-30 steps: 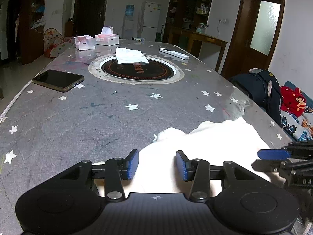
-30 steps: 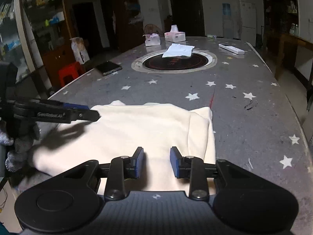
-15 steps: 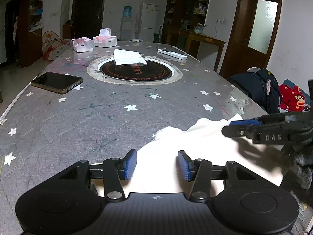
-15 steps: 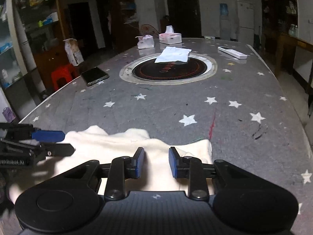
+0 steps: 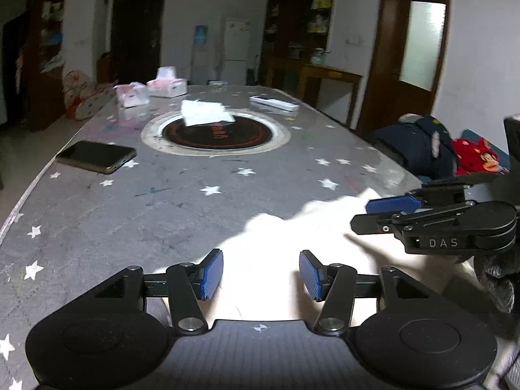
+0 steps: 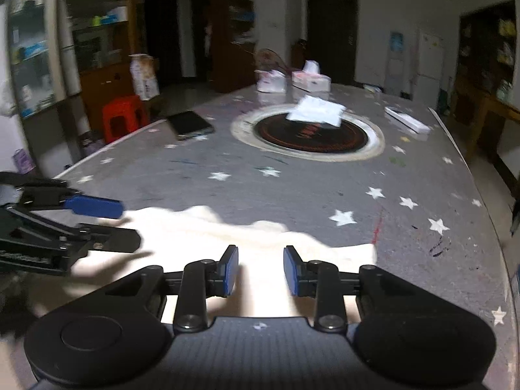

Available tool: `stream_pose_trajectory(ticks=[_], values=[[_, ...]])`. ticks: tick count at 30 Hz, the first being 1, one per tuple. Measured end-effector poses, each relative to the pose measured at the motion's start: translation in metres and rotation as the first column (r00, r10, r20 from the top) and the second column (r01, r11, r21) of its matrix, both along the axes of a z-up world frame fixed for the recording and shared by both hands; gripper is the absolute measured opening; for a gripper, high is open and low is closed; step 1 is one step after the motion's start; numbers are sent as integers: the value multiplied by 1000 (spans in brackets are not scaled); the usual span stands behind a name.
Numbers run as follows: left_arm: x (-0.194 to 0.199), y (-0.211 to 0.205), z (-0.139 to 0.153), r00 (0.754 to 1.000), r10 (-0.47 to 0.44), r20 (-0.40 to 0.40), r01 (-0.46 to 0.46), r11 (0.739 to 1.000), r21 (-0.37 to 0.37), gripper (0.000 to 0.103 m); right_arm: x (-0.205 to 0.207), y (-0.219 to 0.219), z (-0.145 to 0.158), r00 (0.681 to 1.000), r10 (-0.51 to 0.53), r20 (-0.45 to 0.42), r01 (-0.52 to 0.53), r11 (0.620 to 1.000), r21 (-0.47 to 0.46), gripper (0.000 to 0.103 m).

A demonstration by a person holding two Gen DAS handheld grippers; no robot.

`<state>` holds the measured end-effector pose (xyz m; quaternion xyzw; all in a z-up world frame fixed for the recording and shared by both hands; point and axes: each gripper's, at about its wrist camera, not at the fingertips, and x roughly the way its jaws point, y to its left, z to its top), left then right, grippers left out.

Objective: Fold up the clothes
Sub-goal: 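Smooth the folded shirt edges with both open grippers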

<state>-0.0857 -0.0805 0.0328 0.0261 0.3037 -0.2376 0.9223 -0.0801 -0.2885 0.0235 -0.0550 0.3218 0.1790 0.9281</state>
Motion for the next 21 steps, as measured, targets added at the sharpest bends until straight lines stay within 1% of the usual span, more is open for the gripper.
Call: stream_pose_trajectory(ticks=[4,7,9,10,11,13,15,18,21], values=[[-31,-6,1,997,-76,28,75,997,25,53,-33,12,6,998,66,16,-66,998,-18,32],[-50,-11,1,991,-128,42,127,991,31,48,-57,21,10,993,115,28,-115,993,-33,32],[-57,-14,-1,988,-150,43,150,989,20,45,-66,26,4,993,115,32,-113,992,-55,32],[-59,-15,-3,986,-159,39,159,987,18,41,-68,28,0,993,112,28,-111,992,-60,32],[-59,-17,-7,987,-157,27,157,987,22,39,-70,29,-5,994,109,25,-108,992,-64,32],[-56,-18,-15,990,-143,-4,143,989,29,39,-74,32,-9,994,108,28,-105,992,-74,33],[-57,-16,-16,990,-140,0,140,990,26,39,-78,33,-10,993,111,43,-107,990,-88,33],[-58,-11,-13,992,-126,3,126,992,13,40,-82,25,-1,994,96,49,-93,993,-72,33],[-58,-4,-16,995,-99,-8,99,995,-7,41,-80,11,-6,999,45,24,-44,998,-43,34]])
